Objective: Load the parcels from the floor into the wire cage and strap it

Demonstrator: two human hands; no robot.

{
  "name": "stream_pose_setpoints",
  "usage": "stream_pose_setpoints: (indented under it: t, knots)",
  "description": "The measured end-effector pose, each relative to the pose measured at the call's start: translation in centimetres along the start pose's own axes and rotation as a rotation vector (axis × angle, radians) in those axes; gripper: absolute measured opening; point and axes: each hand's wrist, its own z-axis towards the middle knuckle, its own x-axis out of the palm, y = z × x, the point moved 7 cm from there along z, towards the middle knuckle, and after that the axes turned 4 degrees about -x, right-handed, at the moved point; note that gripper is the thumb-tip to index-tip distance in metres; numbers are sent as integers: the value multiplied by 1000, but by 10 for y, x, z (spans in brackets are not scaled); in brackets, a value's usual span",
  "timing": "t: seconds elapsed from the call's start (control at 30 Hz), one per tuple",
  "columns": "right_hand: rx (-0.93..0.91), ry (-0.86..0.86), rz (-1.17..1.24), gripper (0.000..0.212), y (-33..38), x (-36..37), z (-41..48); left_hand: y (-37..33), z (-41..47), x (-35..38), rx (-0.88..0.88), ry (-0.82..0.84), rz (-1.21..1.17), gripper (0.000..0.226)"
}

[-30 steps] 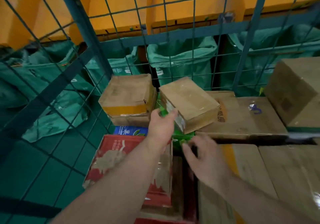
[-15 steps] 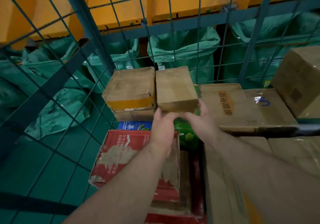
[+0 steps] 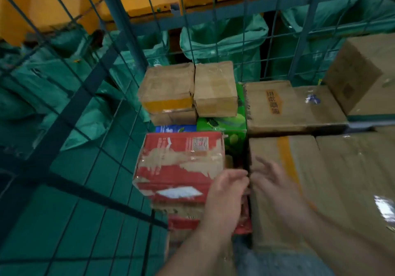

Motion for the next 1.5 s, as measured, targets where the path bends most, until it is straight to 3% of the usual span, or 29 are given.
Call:
stream_pose_setpoints:
  t: [0.1,0.2,0.37,0.7,1.1,1.27,1.5]
  knots:
    - [197,-179,133,26,-54,-41,-98,55,-49,31,-128,66,-72,9]
    - [390,-413,344,19,-98,-75,-187,103,-104,70,-234,145,3,9]
    - [522,-607,334,17,-132,-118,-314,159,-183,127,-345,352,250,6]
    - [428,-1173,633,17,-172,-221,-597,235,-392,310,-32,934,830,8]
    - [457,-1733,903,20,-325,-253,-1014,504,-740,396,4,1403,1329,9]
    - [502,-1835,991,18,-363,-253,-1110,558,-823,415,-4,1532,1470,11]
    - [525,-1867,1167,19,-423,-290,-1169,631,-862,483,-24,1462,1650,12]
